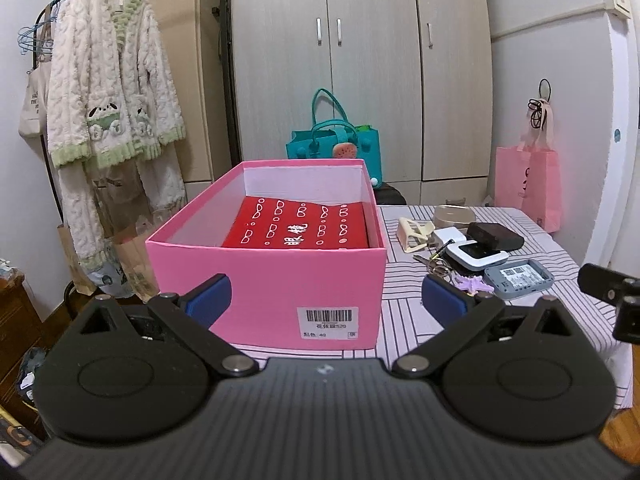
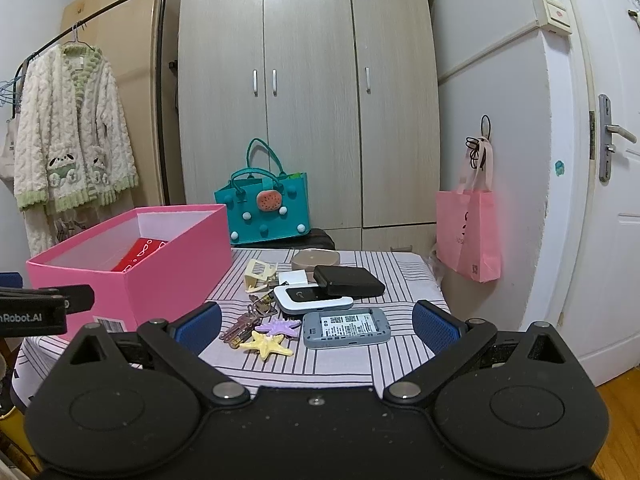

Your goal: Organize rigid objects

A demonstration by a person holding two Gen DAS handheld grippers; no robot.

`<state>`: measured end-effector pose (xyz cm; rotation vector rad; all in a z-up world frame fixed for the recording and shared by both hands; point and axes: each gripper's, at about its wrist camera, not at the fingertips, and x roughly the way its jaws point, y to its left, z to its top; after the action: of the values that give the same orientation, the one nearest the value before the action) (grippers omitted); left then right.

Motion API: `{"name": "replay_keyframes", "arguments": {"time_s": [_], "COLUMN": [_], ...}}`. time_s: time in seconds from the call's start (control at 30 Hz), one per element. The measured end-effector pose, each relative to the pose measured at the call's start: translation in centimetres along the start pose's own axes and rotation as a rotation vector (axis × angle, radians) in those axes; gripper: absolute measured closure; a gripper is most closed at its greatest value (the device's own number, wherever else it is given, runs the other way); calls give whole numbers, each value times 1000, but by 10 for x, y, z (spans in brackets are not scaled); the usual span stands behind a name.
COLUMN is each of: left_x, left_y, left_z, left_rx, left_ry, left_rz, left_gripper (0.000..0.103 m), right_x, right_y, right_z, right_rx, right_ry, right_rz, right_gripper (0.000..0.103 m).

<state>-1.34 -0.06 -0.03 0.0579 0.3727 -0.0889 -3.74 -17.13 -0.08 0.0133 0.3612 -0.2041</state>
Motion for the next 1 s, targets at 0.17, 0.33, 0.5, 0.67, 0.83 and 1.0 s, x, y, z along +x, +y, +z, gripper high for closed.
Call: {"name": "replay_keyframes", "arguments": {"time_s": [0.17, 0.33, 0.5, 0.67, 0.83, 1.0], "left_x": [-1, -2, -5, -2, 13, 39], "left_y": [1, 2, 6, 12, 27, 48], "left_z": [-1, -1, 4, 14, 38, 70], "left_rx": [-2, -17, 0, -4, 47, 182], "left_ry": [-8, -37, -61, -26, 55, 112], "left_rz": [-5, 51, 34, -54, -100, -27], "left_gripper": [0, 0, 0, 0, 0, 1], "right_x": [1, 2, 3, 24, 76, 129], "right_y": [0, -1, 5, 4, -22, -40], "right_z": [0, -2, -2, -2, -1, 0], "right_rx": [-1, 2, -2, -14, 52, 36], "right_ry": [1, 4, -10, 3, 148, 264], "right_rz": [1, 16, 78, 106, 109, 91], "right_gripper": [0, 0, 0, 0, 0, 0]}}
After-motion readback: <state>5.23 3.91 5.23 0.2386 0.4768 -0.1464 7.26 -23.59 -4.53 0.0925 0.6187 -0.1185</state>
